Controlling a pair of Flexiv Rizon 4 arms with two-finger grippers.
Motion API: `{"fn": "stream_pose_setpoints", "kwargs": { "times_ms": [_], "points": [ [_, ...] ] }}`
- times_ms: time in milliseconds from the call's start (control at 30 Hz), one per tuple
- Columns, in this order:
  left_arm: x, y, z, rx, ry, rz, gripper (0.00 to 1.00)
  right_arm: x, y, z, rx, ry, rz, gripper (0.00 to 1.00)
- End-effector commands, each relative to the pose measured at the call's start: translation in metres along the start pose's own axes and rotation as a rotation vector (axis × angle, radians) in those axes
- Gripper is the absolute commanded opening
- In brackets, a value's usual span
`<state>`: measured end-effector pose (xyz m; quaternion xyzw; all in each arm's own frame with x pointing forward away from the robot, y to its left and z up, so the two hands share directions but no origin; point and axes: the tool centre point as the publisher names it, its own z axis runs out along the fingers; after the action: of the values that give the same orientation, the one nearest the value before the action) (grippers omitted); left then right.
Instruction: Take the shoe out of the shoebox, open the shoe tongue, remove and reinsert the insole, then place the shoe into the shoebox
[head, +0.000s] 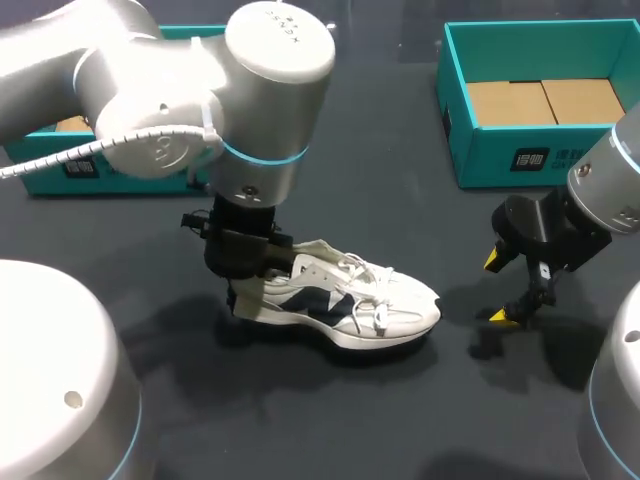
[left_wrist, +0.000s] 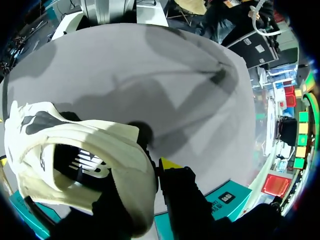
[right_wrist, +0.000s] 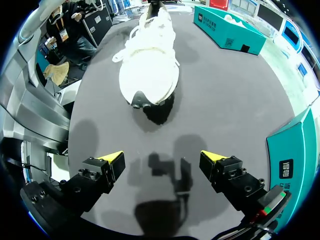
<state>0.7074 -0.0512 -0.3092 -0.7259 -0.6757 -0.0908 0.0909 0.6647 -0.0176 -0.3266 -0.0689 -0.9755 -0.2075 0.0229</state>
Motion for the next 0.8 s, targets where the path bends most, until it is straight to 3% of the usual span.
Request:
{"fn": "stream_pose_setpoints", "kwargs": {
  "times_ms": [33, 500, 800],
  "points": [
    [-0.015, 0.004, 0.008, 0.005, 0.014, -0.013, 0.0, 0.002, 0.0, -0.001, 0.001, -0.003, 0.0, 1.0],
    [-0.045, 0.003, 0.026, -0.019, -0.008, -0.019, 0.0, 0.002, 0.0, -0.001, 0.001, -0.003, 0.0, 1.0],
    [-0.054, -0.004, 0.034, -0.007, 0.002, -0.02, 0.0, 0.002, 0.0, -0.001, 0.001, -0.003, 0.0, 1.0]
  ]
}}
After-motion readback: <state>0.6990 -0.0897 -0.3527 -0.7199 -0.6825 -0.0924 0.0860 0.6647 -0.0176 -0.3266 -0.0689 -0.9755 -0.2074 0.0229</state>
